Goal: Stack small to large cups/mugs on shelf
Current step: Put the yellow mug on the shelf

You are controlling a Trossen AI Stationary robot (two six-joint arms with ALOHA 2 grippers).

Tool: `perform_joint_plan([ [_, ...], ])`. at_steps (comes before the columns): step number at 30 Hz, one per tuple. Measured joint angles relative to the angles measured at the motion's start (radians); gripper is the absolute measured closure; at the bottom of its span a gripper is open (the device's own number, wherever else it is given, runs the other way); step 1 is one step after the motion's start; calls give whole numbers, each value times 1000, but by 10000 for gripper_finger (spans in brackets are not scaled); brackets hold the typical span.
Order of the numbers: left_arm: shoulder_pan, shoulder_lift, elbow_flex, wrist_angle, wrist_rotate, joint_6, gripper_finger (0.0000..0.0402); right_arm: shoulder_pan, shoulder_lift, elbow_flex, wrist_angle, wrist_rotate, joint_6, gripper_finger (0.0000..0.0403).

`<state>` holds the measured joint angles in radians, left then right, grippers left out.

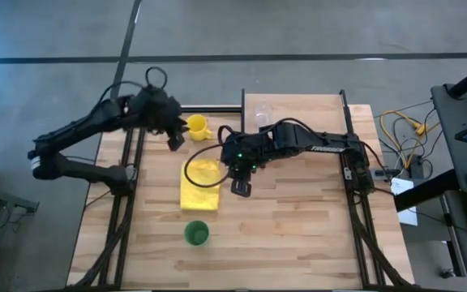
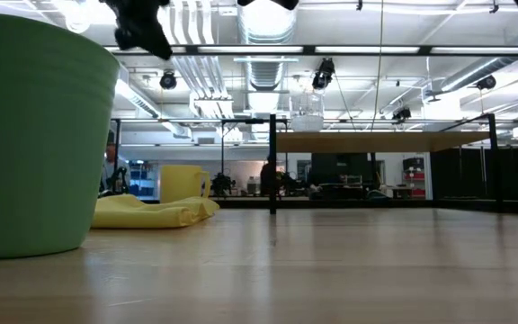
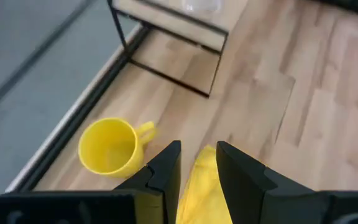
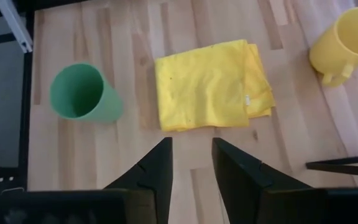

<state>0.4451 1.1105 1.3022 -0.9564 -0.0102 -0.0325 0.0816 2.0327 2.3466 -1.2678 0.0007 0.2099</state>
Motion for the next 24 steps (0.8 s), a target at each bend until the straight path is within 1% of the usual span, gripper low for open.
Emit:
perform_joint_plan([
  [5, 141, 102, 0, 18, 16, 54, 313, 24, 0, 0, -2, 0, 0, 298],
  [6, 166, 120, 0, 14, 35, 80, 313, 29, 0, 0, -2, 0, 0, 299],
  [9, 212, 185, 0, 14, 154, 164, 313, 41, 0, 0, -2, 0, 0, 298],
  [11, 226, 233, 0, 14, 184, 203, 313, 47, 0, 0, -2, 0, 0, 296],
  [16, 236, 345, 0, 49, 185, 275, 313, 52, 0, 0, -1, 0, 0, 298],
  [24, 264, 460, 0, 85, 182, 275, 313, 51, 0, 0, -2, 0, 0, 300],
])
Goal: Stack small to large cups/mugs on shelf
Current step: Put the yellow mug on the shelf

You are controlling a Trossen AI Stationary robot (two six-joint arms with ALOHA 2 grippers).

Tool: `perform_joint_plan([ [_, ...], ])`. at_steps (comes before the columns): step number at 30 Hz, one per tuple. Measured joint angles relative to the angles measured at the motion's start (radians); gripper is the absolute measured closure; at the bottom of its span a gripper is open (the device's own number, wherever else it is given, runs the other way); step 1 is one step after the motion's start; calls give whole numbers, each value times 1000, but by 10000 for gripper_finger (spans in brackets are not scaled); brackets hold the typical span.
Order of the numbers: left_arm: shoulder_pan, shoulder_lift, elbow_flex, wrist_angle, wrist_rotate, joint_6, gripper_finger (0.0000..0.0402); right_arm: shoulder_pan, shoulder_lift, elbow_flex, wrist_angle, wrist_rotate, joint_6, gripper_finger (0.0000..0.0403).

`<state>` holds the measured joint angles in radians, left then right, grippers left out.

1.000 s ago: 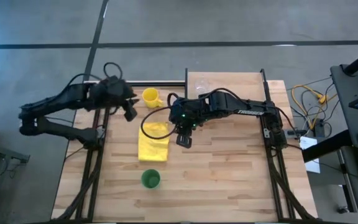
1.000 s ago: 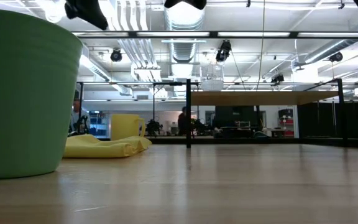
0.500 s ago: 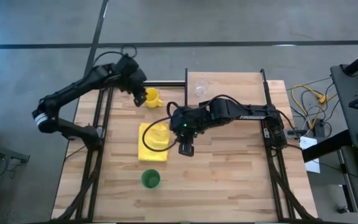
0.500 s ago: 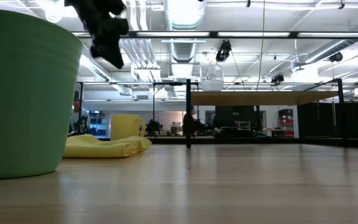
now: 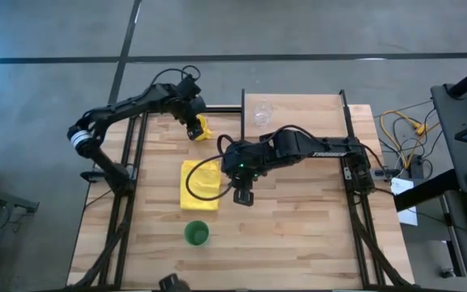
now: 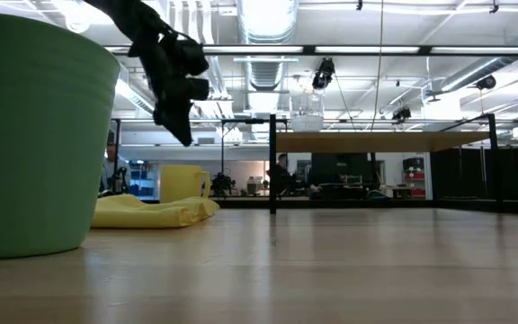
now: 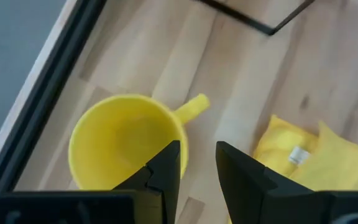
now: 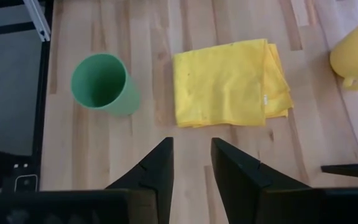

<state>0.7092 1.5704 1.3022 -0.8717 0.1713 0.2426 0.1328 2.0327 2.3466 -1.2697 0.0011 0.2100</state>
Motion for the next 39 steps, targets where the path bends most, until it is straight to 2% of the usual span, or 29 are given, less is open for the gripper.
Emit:
perform_joint_plan([
  [8, 19, 61, 0, -3, 3, 0, 313, 0, 0, 0, -1, 0, 0, 301],
  [30, 18, 127, 0, 0, -6, -2, 314, 0, 0, 0, -5, 1, 0, 299],
  [34, 18, 143, 0, 0, -7, -4, 338, 0, 0, 0, -5, 1, 0, 303],
  [39, 18, 151, 2, 0, -7, -8, 393, 0, 0, 0, -5, 1, 20, 301],
])
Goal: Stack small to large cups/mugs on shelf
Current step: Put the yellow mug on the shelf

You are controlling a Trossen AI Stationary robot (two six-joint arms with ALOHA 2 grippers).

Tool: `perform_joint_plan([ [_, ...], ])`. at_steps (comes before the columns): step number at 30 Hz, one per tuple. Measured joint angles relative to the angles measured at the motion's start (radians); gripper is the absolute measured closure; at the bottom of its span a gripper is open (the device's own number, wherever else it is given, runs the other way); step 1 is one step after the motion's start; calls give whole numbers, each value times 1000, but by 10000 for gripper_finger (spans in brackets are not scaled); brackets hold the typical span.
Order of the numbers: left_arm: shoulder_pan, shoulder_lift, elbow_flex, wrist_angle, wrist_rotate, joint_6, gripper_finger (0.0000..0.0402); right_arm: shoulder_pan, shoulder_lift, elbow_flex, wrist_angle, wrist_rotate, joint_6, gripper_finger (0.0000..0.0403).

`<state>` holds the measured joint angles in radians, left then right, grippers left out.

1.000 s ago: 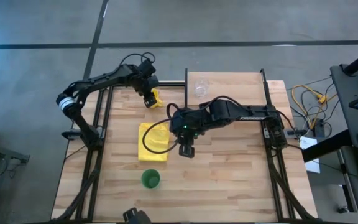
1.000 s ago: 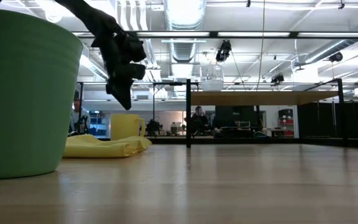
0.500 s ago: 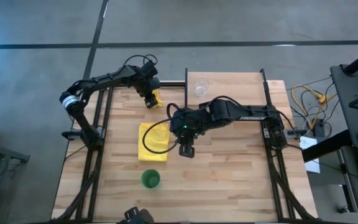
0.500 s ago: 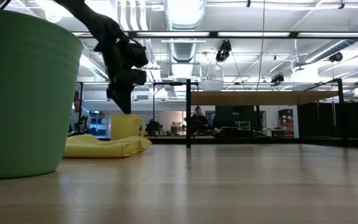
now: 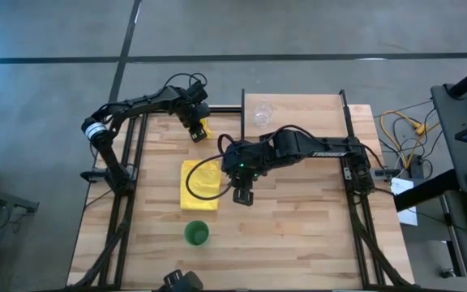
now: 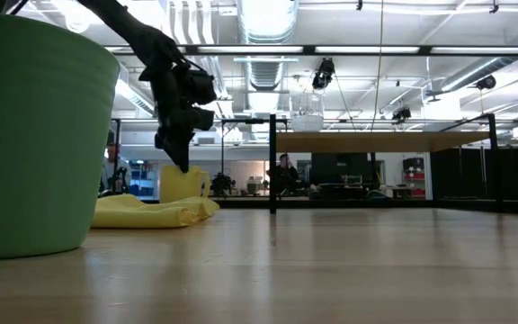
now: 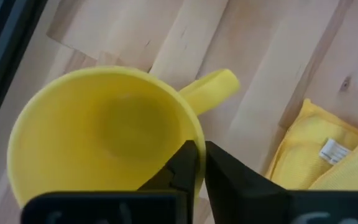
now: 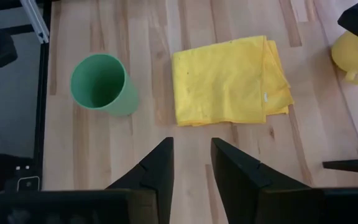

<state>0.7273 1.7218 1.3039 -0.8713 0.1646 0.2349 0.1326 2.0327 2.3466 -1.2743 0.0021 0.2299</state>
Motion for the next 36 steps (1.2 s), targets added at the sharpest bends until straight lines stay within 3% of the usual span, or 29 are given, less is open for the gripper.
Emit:
perform_joint_plan([
  [9, -27, -42, 39, -93, -9, -72, 401, 1, 0, 0, -82, 9, 6, 303],
  [17, -122, -167, 160, -223, -28, -135, 401, 3, 0, 0, -289, 197, 17, 314],
  [23, -195, -237, 290, -232, -52, -187, 401, 6, -27, 0, -294, 209, -61, 314],
  [28, -249, -221, 429, -308, -53, -216, 401, 5, -99, 0, -297, 227, -32, 314],
  [36, -318, -107, 606, -350, -62, -231, 401, 5, -261, -44, -296, 365, 25, 314],
])
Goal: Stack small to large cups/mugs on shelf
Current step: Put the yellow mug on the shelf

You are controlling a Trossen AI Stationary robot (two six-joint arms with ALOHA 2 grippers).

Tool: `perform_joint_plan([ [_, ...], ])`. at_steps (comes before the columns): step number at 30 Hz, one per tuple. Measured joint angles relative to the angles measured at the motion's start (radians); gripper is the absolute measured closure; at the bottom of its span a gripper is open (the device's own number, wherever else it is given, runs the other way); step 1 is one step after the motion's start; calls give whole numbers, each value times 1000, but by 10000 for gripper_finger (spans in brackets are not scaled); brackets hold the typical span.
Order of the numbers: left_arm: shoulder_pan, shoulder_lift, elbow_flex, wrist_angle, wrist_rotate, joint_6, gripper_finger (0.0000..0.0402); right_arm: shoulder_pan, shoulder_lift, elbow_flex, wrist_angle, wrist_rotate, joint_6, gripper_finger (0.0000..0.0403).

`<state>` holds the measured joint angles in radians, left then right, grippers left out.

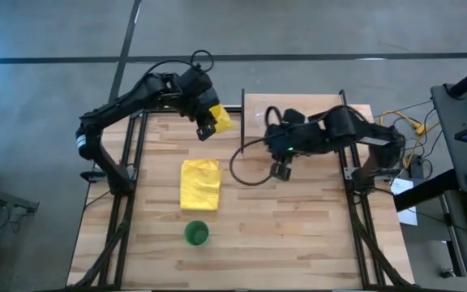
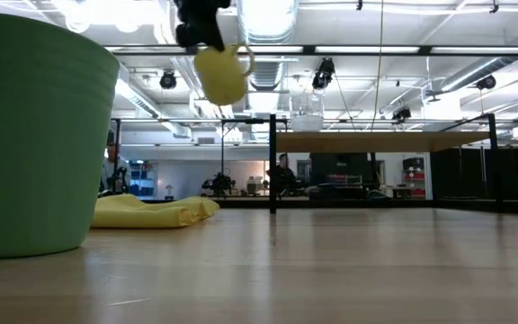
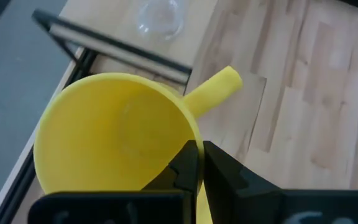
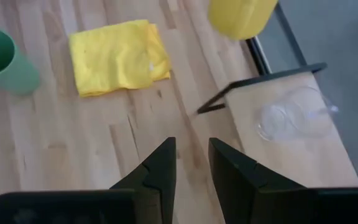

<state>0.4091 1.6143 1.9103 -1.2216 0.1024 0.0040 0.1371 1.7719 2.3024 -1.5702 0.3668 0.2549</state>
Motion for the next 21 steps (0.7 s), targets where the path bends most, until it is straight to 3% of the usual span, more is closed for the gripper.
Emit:
perform_joint_plan([
  [5, -36, 96, 109, 6, -1, 1, 401, 0, -116, -134, 0, 4, 53, 314],
  [11, -81, 206, 284, 53, 2, 2, 402, 0, -278, -393, 0, 155, 84, 314],
  [14, -98, 257, 369, 53, 0, 2, 402, 0, -370, -520, 27, 162, 95, 314],
  [17, -114, 299, 445, 55, 1, 2, 402, 0, -476, -653, 134, 163, 113, 314],
  [21, -127, 304, 427, 91, 11, 3, 402, 0, -634, -843, 418, 198, 77, 314],
])
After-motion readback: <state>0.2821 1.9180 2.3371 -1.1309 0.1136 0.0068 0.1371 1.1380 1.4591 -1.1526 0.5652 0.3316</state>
